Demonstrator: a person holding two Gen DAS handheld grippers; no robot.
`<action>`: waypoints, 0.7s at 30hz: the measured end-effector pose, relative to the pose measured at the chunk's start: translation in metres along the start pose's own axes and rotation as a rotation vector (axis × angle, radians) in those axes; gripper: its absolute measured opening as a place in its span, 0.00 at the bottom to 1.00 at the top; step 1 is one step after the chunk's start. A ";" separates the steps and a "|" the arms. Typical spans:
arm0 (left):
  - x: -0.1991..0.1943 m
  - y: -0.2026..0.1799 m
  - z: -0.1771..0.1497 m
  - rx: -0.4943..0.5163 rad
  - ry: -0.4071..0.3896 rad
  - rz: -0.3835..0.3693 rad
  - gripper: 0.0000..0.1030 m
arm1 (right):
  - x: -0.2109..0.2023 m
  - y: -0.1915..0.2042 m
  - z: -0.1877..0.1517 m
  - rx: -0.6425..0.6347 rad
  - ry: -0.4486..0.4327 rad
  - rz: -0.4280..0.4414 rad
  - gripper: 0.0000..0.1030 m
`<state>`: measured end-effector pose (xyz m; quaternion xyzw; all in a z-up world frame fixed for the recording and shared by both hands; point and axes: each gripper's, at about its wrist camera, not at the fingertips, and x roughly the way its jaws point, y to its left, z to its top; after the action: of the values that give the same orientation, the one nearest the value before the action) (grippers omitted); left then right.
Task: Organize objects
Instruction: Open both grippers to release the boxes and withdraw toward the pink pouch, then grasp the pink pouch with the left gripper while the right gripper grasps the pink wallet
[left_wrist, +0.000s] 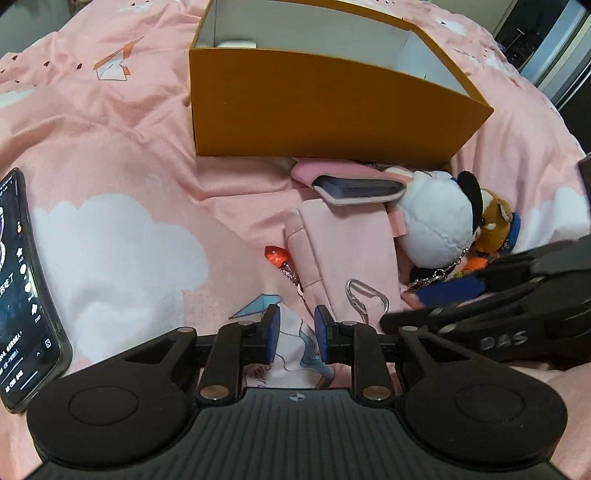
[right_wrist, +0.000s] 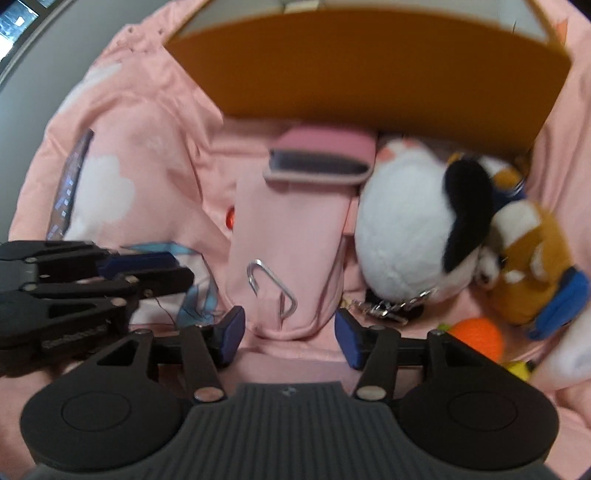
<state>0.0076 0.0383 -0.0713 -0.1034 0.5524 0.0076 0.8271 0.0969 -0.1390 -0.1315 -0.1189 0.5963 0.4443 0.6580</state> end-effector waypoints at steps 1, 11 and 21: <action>-0.002 0.001 -0.001 -0.007 -0.005 -0.005 0.27 | 0.007 -0.001 0.000 0.005 0.017 0.002 0.55; -0.005 0.016 0.000 -0.068 -0.028 -0.023 0.16 | 0.045 0.017 0.003 -0.090 0.098 -0.016 0.60; -0.017 0.020 -0.003 -0.081 -0.080 -0.031 0.16 | 0.013 0.019 -0.007 -0.092 -0.008 -0.023 0.44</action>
<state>-0.0045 0.0591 -0.0601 -0.1450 0.5165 0.0212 0.8437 0.0765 -0.1270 -0.1377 -0.1540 0.5711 0.4643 0.6592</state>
